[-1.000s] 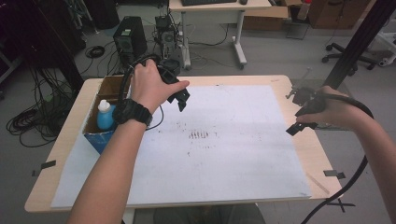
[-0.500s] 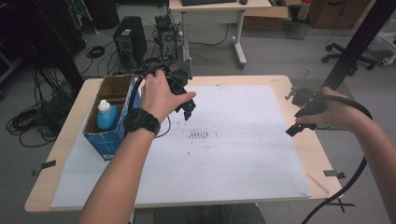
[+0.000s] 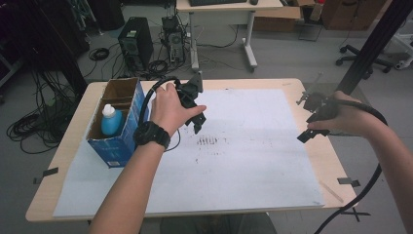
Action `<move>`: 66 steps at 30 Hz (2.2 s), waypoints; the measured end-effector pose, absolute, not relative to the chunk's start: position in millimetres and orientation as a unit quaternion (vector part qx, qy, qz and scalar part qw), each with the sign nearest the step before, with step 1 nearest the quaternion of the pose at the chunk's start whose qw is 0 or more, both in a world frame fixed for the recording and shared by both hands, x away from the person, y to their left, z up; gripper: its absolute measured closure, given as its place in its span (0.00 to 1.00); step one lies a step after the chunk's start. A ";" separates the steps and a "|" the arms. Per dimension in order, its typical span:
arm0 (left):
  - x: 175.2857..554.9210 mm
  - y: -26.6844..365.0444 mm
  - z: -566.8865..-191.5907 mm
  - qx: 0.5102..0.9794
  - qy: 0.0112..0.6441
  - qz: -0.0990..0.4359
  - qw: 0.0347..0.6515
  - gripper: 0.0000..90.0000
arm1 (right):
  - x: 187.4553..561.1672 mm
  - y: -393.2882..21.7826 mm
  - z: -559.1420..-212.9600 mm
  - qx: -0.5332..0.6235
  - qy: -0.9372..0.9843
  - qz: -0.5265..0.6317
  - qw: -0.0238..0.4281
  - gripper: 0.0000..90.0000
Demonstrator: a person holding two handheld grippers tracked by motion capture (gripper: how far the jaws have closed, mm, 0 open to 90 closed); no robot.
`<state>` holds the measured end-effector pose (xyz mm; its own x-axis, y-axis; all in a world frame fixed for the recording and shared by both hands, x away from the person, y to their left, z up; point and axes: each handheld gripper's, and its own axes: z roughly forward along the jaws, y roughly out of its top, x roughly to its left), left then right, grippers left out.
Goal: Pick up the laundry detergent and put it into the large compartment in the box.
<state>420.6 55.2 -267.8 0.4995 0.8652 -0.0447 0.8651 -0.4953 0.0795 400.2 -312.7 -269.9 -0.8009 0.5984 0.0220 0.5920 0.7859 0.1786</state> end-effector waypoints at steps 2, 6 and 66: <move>420.7 55.3 -270.9 0.865 0.500 0.001 0.042 0.15 | 400.1 -312.6 -269.8 0.315 0.945 0.088 0.017 0.19; 420.5 55.3 -278.3 0.865 0.500 0.001 0.033 0.15 | 400.1 -312.7 -270.4 0.316 0.945 0.088 0.017 0.19; 416.0 54.0 -292.9 0.868 0.496 -0.009 0.029 0.15 | 400.7 -308.6 -273.6 0.316 0.945 0.089 0.015 0.19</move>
<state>416.0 54.0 -292.9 0.5072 0.8607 -0.0441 0.8617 -0.5056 0.0424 400.7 -308.6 -273.6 -0.8000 0.5994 0.0283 0.5942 0.7847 0.1764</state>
